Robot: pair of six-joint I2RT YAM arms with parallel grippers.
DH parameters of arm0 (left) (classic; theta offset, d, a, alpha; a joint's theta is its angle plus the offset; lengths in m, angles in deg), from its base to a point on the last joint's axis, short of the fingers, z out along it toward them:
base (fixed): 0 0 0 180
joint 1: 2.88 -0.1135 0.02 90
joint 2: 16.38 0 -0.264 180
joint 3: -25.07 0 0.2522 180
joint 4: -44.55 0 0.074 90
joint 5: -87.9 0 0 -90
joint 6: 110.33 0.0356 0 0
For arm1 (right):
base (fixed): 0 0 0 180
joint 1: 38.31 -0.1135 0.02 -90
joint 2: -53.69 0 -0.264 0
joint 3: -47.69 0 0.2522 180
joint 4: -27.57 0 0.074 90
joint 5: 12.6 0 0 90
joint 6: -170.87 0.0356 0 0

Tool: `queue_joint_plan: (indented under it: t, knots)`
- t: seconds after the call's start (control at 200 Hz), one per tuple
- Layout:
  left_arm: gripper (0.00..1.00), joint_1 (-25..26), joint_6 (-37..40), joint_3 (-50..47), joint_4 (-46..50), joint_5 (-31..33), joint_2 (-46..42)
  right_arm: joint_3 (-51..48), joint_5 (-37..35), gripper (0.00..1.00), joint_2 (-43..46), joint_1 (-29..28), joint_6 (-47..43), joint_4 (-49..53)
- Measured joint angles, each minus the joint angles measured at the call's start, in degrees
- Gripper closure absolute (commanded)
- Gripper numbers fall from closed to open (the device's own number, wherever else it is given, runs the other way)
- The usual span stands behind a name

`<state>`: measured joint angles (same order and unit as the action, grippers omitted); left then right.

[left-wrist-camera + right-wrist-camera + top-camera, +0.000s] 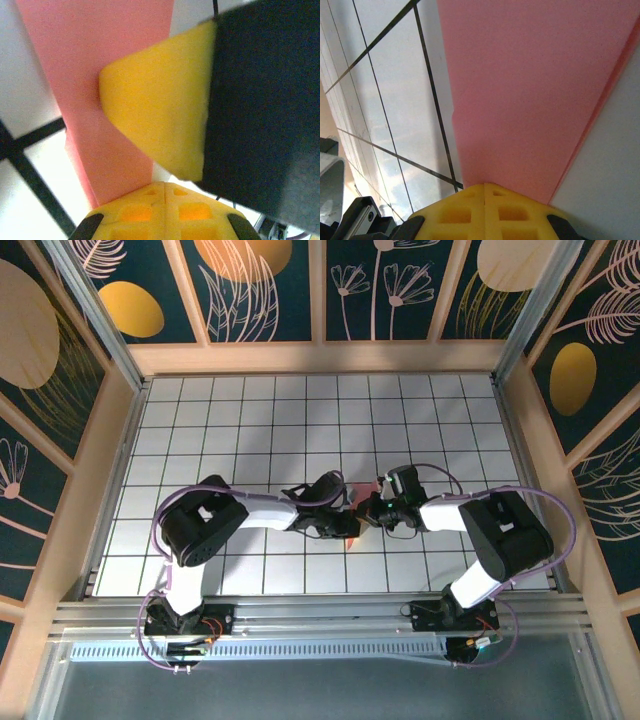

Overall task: Fold a paper plane with a square sheet of paper (fold left side to right side)
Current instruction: Fold the wing for the fifth time at the center of the table.

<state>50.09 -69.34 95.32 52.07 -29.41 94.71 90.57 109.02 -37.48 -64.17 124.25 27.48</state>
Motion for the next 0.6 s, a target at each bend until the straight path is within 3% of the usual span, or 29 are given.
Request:
queue_joint_plan:
  t: [0.596]
  knots:
    - [1.00, 2.32, -1.25, -6.51, -1.18, 0.35, -4.87, 0.11, 1.29, 1.00, -0.28, -0.13, 0.00, 0.52]
